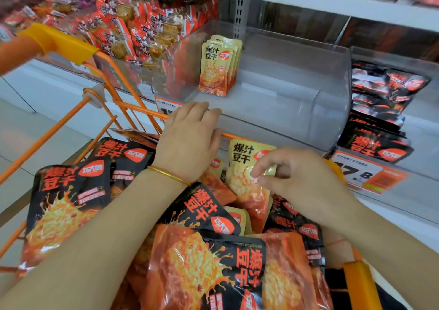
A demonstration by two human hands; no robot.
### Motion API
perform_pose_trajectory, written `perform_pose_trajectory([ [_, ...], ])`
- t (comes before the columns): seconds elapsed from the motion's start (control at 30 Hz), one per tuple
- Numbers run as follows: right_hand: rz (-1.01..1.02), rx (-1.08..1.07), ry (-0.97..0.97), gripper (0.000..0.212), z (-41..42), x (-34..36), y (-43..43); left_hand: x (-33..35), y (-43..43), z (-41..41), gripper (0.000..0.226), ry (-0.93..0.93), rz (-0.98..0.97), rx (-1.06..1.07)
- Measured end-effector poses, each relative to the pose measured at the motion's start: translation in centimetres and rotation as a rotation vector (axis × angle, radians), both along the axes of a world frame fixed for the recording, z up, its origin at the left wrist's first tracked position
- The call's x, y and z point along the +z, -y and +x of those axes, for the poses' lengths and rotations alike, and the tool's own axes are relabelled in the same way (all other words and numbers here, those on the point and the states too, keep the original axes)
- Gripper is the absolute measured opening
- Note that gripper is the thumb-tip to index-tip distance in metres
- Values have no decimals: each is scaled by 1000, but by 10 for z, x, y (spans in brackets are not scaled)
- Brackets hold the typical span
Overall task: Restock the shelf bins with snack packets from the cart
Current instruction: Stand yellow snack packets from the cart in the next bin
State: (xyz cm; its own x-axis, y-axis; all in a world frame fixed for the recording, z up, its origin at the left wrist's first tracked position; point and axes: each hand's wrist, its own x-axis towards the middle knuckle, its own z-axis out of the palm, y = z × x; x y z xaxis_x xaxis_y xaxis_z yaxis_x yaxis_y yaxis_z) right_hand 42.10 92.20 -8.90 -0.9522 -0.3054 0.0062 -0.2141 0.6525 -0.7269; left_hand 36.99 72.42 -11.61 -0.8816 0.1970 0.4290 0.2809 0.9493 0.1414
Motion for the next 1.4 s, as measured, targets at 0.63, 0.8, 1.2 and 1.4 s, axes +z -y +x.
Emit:
perform_pose_trajectory([
  [0.63,-474,-401,-84,41,-214,13,67,-2,2,2,55,-12,-40,153],
  [0.8,-78,-307,-263,22,-253,-19,98,-6,2,1,52,-63,-42,182],
  [1.2,14,-473,-268,28,-277,-39,103,-8,2,1,51,-86,-70,204],
  [1.4,-23,-468,-163,43,-273,-42,99,-9,1,0,51,-92,-66,200],
])
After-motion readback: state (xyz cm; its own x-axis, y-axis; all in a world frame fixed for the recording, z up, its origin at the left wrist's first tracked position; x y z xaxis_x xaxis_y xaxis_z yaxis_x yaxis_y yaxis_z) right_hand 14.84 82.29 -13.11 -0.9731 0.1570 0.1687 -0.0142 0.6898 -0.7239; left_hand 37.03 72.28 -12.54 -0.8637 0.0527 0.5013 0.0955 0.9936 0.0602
